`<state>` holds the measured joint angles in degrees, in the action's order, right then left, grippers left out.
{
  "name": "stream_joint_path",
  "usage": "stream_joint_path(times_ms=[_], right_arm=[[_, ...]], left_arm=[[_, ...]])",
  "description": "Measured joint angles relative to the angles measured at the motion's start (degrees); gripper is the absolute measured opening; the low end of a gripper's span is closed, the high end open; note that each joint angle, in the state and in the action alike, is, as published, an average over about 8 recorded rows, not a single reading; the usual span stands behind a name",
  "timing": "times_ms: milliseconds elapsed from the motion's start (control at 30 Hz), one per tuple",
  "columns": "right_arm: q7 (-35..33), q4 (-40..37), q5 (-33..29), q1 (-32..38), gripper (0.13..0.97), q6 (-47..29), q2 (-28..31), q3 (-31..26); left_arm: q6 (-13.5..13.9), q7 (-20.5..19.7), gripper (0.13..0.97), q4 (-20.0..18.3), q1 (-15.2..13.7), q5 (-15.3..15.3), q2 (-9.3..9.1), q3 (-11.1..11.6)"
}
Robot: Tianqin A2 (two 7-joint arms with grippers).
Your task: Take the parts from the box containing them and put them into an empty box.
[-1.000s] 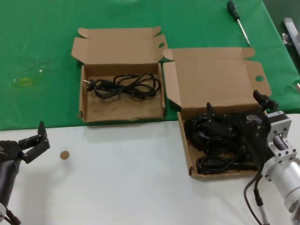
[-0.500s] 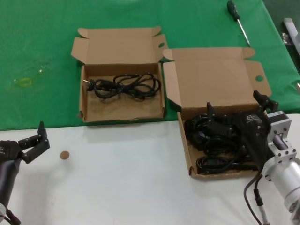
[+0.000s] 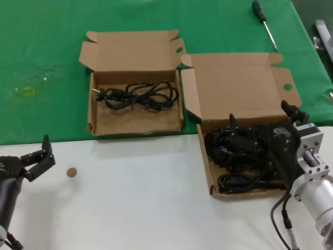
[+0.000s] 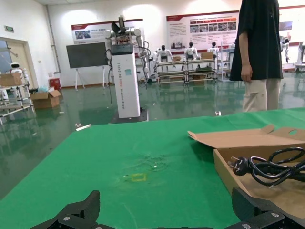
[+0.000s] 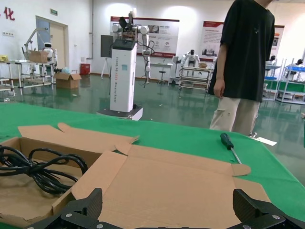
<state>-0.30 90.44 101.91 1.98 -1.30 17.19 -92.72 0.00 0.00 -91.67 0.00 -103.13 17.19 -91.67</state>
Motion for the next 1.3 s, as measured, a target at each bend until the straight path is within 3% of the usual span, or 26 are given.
stream_joint_path(times_ms=[1300], right_arm=[[0.0,0.0,0.0,0.0,0.966,0.0,0.0,0.0]], left_arm=[[0.0,0.0,0.966,0.0,0.0,0.0,0.0,0.0]])
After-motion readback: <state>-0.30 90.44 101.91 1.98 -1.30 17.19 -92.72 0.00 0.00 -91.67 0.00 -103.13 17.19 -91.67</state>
